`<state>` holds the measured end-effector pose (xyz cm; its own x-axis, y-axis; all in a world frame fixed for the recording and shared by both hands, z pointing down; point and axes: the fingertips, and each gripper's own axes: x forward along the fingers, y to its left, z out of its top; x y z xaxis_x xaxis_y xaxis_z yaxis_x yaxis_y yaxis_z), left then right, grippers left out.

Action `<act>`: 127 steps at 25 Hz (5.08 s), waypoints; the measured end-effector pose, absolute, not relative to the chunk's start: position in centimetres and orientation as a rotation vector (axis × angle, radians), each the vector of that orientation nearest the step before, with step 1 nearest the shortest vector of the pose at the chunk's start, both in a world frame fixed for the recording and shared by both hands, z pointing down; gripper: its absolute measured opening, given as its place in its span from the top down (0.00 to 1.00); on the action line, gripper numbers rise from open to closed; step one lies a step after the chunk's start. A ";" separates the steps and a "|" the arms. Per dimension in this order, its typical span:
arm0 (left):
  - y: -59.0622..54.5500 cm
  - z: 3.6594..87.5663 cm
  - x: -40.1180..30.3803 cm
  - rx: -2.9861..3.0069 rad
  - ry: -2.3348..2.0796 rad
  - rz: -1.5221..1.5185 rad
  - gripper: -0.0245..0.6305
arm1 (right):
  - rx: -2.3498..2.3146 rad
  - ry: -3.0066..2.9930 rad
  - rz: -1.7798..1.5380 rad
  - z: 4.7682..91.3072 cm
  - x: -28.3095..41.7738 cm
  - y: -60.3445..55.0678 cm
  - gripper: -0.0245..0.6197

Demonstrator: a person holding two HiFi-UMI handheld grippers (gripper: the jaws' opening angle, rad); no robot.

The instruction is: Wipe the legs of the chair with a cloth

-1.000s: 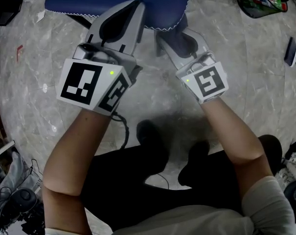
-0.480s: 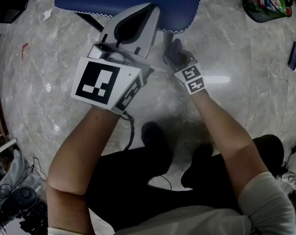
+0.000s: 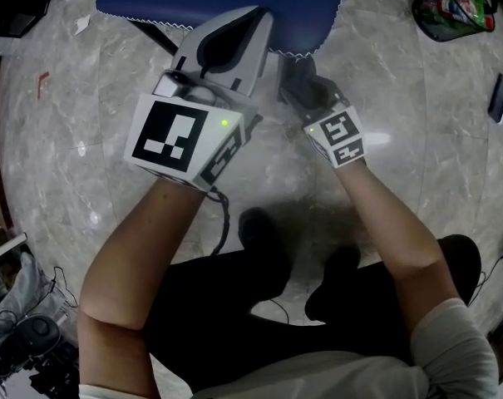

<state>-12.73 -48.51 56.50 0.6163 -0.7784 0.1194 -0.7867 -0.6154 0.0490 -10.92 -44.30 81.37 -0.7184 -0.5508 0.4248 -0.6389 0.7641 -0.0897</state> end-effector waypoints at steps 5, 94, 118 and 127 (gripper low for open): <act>-48.7 56.4 -12.9 2.718 -1.363 0.120 0.96 | 0.989 -2.722 0.247 71.7 -10.3 -45.4 0.77; -48.7 56.4 -12.5 2.755 -1.364 0.122 0.95 | 1.043 -2.730 0.333 78.3 -10.4 -45.1 0.76; -48.5 56.6 -12.4 2.761 -1.361 0.137 0.95 | 1.051 -2.786 0.227 70.2 -9.8 -45.8 0.77; -48.5 56.7 -12.1 2.760 -1.366 0.158 0.96 | 1.085 -2.859 0.204 66.7 -9.1 -45.9 0.78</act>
